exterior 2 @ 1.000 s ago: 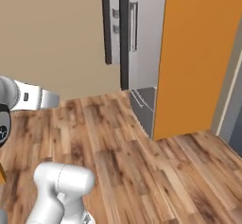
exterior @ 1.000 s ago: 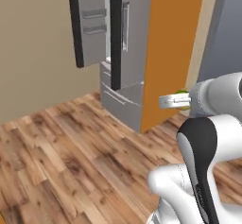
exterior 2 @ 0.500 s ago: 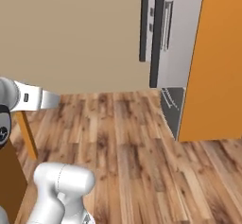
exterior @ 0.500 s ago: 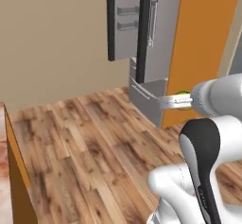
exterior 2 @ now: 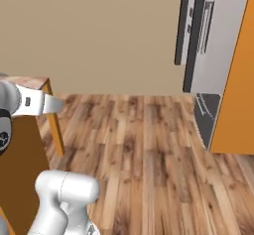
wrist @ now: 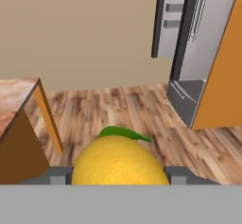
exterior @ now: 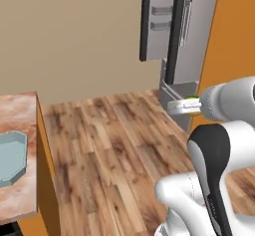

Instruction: Place one lemon and one steak in each tupperware on the nearby counter, to pack two identical lunches.

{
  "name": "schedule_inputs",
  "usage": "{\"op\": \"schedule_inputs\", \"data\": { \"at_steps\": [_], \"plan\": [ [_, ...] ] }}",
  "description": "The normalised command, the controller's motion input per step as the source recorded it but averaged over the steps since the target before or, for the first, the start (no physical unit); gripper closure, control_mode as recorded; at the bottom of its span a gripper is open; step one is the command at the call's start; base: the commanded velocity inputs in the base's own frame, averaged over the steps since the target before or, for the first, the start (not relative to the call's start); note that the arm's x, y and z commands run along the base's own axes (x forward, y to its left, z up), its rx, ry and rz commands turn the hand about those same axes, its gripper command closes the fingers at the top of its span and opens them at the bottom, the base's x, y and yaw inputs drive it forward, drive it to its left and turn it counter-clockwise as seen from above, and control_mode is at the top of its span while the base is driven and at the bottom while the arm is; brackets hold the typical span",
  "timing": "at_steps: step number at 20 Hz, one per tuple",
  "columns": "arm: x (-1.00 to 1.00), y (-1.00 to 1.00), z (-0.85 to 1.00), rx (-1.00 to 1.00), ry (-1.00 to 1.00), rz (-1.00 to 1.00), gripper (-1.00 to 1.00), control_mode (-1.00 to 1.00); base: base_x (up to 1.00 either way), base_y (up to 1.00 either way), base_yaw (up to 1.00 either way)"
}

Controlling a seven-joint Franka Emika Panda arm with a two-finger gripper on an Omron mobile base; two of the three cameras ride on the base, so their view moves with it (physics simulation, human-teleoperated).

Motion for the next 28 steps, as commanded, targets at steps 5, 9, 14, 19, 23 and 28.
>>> {"op": "schedule_inputs", "data": {
  "at_steps": [5,9,14,19,23,28],
  "plan": [
    [0.00,0.00,0.00,0.00,0.00,0.00,1.00,1.00,-0.55,0.35,0.25],
    [0.00,0.00,0.00,0.00,0.00,0.00,1.00,1.00,-0.04,0.75,0.15],
    [0.00,0.00,0.00,0.00,0.00,0.00,1.00,1.00,0.02,0.99,0.11],
    [0.00,0.00,0.00,0.00,0.00,0.00,1.00,1.00,-0.04,1.00,0.11],
    [0.00,0.00,0.00,0.00,0.00,0.00,1.00,1.00,0.00,1.00,0.10],
    [0.00,0.00,0.00,0.00,0.00,0.00,1.00,1.00,0.00,1.00,0.09]
  ]
}}
